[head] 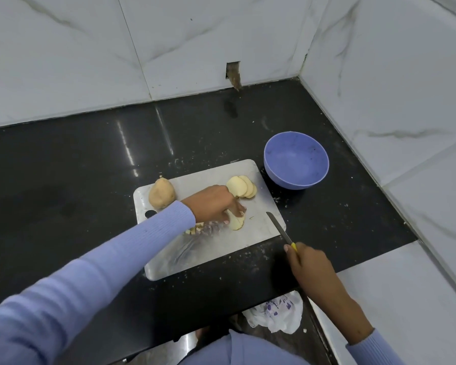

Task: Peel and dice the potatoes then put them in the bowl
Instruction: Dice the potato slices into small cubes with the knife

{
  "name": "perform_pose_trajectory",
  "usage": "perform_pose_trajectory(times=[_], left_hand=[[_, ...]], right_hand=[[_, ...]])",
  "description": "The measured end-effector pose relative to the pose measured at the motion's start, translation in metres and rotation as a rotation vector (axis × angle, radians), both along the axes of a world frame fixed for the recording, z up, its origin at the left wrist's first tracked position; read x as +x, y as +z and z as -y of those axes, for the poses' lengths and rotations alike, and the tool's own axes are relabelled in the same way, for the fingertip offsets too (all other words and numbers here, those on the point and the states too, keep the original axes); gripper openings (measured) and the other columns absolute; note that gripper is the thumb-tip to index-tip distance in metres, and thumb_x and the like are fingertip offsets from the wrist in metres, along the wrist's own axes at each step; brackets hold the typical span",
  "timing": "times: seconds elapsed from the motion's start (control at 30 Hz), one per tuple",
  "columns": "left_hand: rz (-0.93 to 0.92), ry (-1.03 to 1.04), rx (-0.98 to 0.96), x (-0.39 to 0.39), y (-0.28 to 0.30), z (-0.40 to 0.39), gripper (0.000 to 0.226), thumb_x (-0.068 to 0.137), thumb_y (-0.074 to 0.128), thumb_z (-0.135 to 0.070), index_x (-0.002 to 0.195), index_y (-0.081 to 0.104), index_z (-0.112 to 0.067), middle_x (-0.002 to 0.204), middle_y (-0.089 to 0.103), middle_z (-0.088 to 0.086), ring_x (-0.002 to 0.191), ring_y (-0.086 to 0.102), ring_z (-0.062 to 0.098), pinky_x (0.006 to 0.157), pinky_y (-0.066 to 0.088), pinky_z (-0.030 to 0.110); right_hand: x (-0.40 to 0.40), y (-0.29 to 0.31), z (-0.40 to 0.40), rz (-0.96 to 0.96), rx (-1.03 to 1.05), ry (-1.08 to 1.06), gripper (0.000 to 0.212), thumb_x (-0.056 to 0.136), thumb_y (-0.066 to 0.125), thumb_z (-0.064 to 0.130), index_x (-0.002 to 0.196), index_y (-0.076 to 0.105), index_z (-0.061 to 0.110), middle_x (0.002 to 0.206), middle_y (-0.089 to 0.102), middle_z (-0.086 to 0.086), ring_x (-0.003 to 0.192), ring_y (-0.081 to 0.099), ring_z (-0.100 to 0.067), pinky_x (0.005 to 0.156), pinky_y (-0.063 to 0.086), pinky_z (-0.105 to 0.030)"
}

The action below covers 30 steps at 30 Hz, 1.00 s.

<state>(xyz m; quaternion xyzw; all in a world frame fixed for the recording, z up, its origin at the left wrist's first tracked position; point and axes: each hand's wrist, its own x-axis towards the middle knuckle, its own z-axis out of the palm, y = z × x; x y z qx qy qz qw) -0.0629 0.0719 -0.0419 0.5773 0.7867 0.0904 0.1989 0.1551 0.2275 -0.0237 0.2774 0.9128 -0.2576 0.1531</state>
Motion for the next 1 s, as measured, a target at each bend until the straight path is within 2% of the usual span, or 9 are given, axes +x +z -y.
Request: perform_pose_trajectory(times=[0.2, 0.37, 0.5, 0.57, 0.63, 0.67, 0.77, 0.87, 1.0], left_hand=[[-0.004, 0.177, 0.044, 0.01, -0.006, 0.008, 0.033, 0.081, 0.074, -0.02, 0.113, 0.07, -0.018, 0.125, 0.063, -0.006, 0.115, 0.057, 0.016, 0.095, 0.046, 0.032], [-0.106, 0.412, 0.085, 0.032, -0.013, 0.016, 0.028, 0.087, 0.065, -0.023, 0.115, 0.07, -0.019, 0.125, 0.064, -0.002, 0.115, 0.057, 0.024, 0.09, 0.047, 0.032], [-0.215, 0.703, 0.026, 0.057, -0.016, 0.011, 0.025, 0.091, 0.059, -0.031, 0.112, 0.067, -0.02, 0.108, 0.069, 0.004, 0.098, 0.061, 0.024, 0.076, 0.045, 0.027], [-0.26, 0.794, 0.051, 0.07, -0.009, 0.007, 0.018, 0.08, 0.074, -0.029, 0.092, 0.072, -0.016, 0.082, 0.07, 0.003, 0.075, 0.065, 0.02, 0.057, 0.037, 0.021], [-0.264, 0.837, 0.105, 0.078, -0.015, 0.007, 0.024, 0.057, 0.09, -0.025, 0.068, 0.071, -0.014, 0.06, 0.065, 0.0, 0.049, 0.06, 0.017, 0.045, 0.029, 0.017], [-0.249, 0.865, 0.12, 0.08, -0.021, 0.008, 0.024, 0.056, 0.091, -0.024, 0.069, 0.072, -0.013, 0.065, 0.068, 0.002, 0.051, 0.062, 0.018, 0.045, 0.033, 0.018], [-0.154, 0.844, 0.235, 0.08, -0.031, 0.01, 0.02, 0.062, 0.086, -0.013, 0.08, 0.076, -0.01, 0.102, 0.072, 0.01, 0.089, 0.07, 0.026, 0.064, 0.055, 0.031], [-0.178, 0.724, 0.379, 0.077, -0.038, 0.011, 0.025, 0.054, 0.089, -0.002, 0.074, 0.077, -0.01, 0.1, 0.073, 0.007, 0.092, 0.07, 0.023, 0.074, 0.057, 0.035], [-0.049, 0.787, 0.483, 0.078, -0.042, 0.014, 0.017, 0.066, 0.081, -0.002, 0.08, 0.078, -0.011, 0.103, 0.071, 0.007, 0.095, 0.069, 0.025, 0.076, 0.057, 0.036]], right_hand=[[-0.008, 0.001, 0.002, 0.034, -0.028, 0.002, 0.033, 0.101, 0.033, 0.037, 0.076, 0.044, 0.02, 0.068, 0.049, 0.003, 0.058, 0.047, -0.007, 0.051, 0.031, -0.013], [-0.022, 0.002, 0.011, 0.018, -0.051, 0.054, 0.035, 0.102, 0.032, 0.037, 0.071, 0.04, 0.022, 0.07, 0.05, 0.003, 0.061, 0.049, -0.007, 0.052, 0.03, -0.013], [-0.034, 0.0, 0.022, -0.009, -0.047, 0.095, 0.037, 0.102, 0.032, 0.036, 0.067, 0.034, 0.022, 0.066, 0.045, 0.003, 0.058, 0.044, -0.007, 0.051, 0.029, -0.017], [-0.038, 0.0, 0.029, -0.031, -0.05, 0.12, 0.037, 0.102, 0.031, 0.037, 0.067, 0.031, 0.024, 0.064, 0.044, 0.004, 0.056, 0.042, -0.007, 0.05, 0.029, -0.018], [-0.043, -0.001, 0.034, -0.06, -0.05, 0.137, 0.036, 0.102, 0.031, 0.036, 0.068, 0.029, 0.025, 0.063, 0.043, 0.004, 0.054, 0.04, -0.007, 0.049, 0.029, -0.019], [-0.044, -0.001, 0.037, -0.071, -0.048, 0.143, 0.036, 0.102, 0.03, 0.036, 0.069, 0.03, 0.024, 0.063, 0.043, 0.004, 0.054, 0.04, -0.007, 0.049, 0.029, -0.02], [-0.049, -0.005, 0.045, -0.089, -0.043, 0.159, 0.031, 0.103, 0.029, 0.036, 0.079, 0.039, 0.018, 0.064, 0.044, 0.004, 0.057, 0.044, -0.01, 0.055, 0.033, -0.025], [-0.051, -0.01, 0.05, -0.07, -0.043, 0.174, 0.03, 0.103, 0.027, 0.035, 0.085, 0.04, 0.016, 0.066, 0.044, 0.005, 0.059, 0.045, -0.009, 0.052, 0.032, -0.022], [-0.054, -0.015, 0.057, -0.038, -0.033, 0.153, 0.03, 0.103, 0.025, 0.036, 0.092, 0.043, 0.014, 0.072, 0.047, 0.004, 0.067, 0.05, -0.013, 0.056, 0.036, -0.024]])
